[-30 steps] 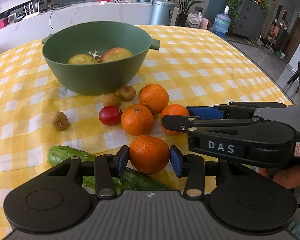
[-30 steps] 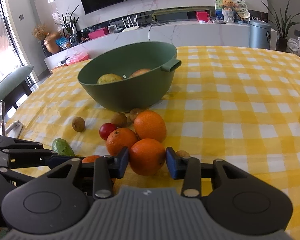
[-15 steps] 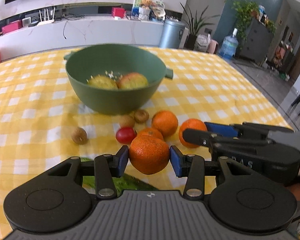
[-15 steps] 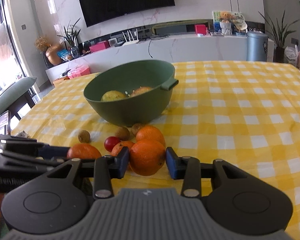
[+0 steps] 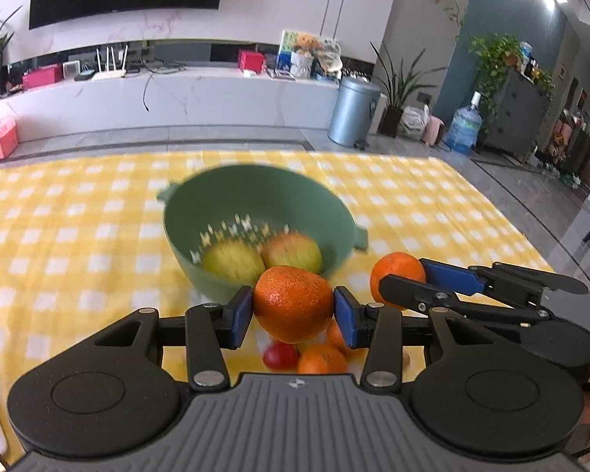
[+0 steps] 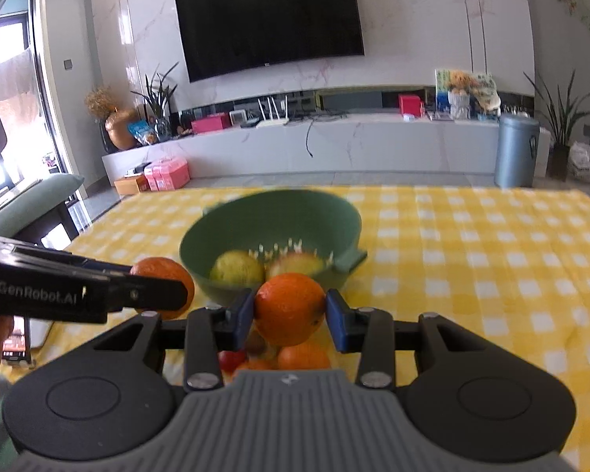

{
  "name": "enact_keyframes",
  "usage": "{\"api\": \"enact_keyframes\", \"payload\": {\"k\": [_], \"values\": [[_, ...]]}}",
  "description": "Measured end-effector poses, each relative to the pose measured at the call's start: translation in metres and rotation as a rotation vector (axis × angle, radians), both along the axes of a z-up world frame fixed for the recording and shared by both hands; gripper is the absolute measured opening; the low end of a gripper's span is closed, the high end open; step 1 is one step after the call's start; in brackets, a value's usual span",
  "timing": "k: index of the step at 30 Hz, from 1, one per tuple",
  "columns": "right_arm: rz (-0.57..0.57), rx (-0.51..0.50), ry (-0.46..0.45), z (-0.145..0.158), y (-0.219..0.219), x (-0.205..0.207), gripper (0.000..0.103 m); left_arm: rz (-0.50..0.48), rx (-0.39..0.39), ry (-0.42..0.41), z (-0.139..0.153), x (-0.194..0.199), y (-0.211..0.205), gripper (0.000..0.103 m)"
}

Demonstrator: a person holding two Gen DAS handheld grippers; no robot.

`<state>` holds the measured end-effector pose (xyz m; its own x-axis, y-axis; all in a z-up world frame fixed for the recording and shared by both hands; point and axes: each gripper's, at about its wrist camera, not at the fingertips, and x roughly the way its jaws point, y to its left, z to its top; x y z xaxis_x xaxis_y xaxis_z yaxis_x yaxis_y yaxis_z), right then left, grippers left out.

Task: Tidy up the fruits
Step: 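Carry both oranges over the colander and lower them onto the pears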

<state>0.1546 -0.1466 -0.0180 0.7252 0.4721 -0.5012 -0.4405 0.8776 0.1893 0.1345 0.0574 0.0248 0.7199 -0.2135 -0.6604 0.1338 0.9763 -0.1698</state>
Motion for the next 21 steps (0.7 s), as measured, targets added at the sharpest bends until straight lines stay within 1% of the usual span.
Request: {"api": "enact_keyframes", "payload": {"k": [3,6,9,14,18,21], "values": [[0.01,-0.009,-0.034,0.011,0.006,0.011,0.037,-0.001,0.001,-0.015,0.006,0.014,0.004,0.05],[0.028,-0.024,-0.057,0.019,0.012,0.025,0.037,-0.023,0.014,-0.029,0.01,0.029,0.004,0.05],[0.041,-0.049,-0.072,0.025,0.019,0.038,0.037,-0.04,0.012,-0.024,0.008,0.045,0.009,0.05],[0.065,-0.063,-0.047,0.027,0.029,0.065,0.037,-0.043,0.024,-0.002,0.001,0.068,0.02,0.05],[0.088,-0.073,-0.004,0.02,0.041,0.084,0.037,-0.031,0.025,0.028,-0.009,0.082,0.026,0.05],[0.109,-0.097,0.018,0.015,0.05,0.096,0.037,-0.022,0.005,0.044,-0.019,0.089,0.033,0.05]]}}
